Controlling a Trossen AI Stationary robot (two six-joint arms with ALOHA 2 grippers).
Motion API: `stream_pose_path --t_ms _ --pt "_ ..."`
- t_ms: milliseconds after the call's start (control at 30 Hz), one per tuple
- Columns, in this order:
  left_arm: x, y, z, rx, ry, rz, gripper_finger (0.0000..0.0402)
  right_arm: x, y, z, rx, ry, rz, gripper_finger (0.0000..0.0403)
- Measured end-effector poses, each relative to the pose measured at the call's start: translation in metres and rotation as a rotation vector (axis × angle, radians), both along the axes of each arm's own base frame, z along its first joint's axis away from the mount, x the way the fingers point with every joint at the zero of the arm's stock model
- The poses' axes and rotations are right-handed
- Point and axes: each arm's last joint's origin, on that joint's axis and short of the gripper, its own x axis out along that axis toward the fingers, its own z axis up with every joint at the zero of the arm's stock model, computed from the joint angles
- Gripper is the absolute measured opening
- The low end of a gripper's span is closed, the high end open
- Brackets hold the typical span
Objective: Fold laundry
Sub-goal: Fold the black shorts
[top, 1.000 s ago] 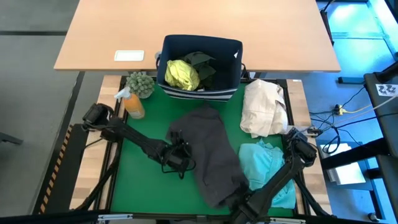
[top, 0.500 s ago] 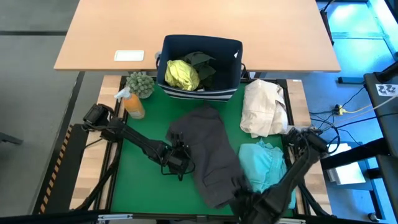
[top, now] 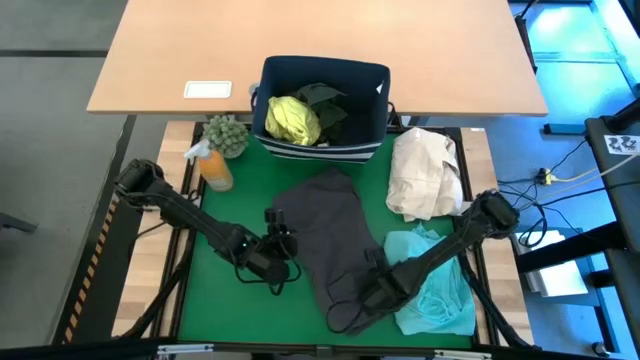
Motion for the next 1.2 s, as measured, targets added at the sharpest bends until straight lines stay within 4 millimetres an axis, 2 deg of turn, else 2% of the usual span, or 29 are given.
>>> stream_pose_path --t_ms 233,467,667,767,900,1200 --pt "-0.009 0.003 -0.003 0.049 0.056 0.043 0.0117 0.004 0.008 -0.015 0.205 -0.116 0.01 0.0001" --pt "-0.027 0.01 -0.008 0.017 0.178 0.151 0.0117 0.012 0.013 -0.014 0.291 -0.192 0.019 0.0001" --pt "-0.033 0.005 -0.008 0.03 0.197 0.143 0.0117 0.034 0.011 -0.008 0.379 -0.36 0.017 0.0001" --pt "-0.034 0.006 -0.007 0.069 0.188 0.152 0.0117 0.044 0.0 -0.004 0.354 -0.427 -0.033 0.0001" --pt "-0.036 0.009 -0.007 0.123 0.185 0.162 0.0117 0.053 -0.023 -0.007 0.264 -0.433 -0.113 0.0" --pt "-0.035 0.007 -0.008 0.102 0.168 0.173 0.0117 0.072 -0.076 -0.028 0.157 -0.346 -0.214 0.0"
